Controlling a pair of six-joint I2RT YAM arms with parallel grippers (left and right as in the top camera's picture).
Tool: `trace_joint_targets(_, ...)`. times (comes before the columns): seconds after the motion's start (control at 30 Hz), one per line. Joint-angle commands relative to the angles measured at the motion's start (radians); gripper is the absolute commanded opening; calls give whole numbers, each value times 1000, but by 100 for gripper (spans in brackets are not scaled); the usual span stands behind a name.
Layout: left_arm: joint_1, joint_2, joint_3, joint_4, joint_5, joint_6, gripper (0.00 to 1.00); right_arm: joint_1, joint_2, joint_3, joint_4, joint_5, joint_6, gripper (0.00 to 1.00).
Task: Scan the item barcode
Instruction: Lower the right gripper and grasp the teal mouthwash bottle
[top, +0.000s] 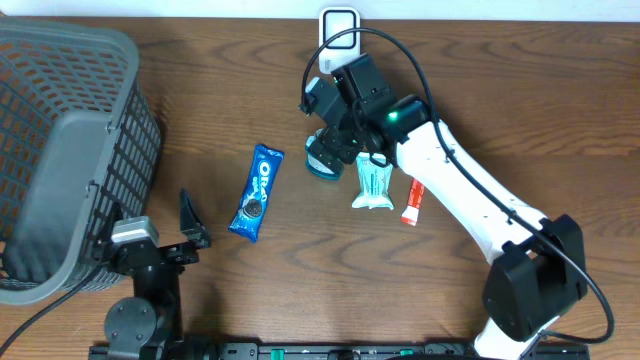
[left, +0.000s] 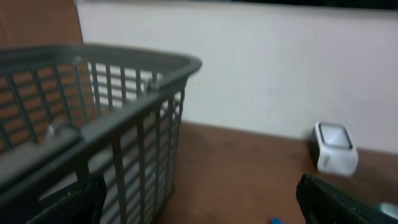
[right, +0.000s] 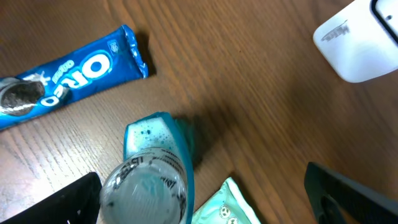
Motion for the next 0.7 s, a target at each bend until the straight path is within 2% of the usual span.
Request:
trace_joint_targets(0.0,3,2,-3,-39,8,-24,98,21,23,23,5,-3,-24,99)
trace_joint_targets(0.33,3,2,-5,-101,8,-32,98,32,130,23,60,-2,-11,98)
trace_joint_targets(0.4,3,2,-4,-120,8,-32,98,32,137,23,77,-3,-4,89)
trace_joint_targets(0.53,3,2,-4,-171,8,-32,98,32,137,23,110,-3,12,64)
trace_joint_targets(0.67,3,2,-5,-195,7,-31,98,32,142,23,114,-7,28,60)
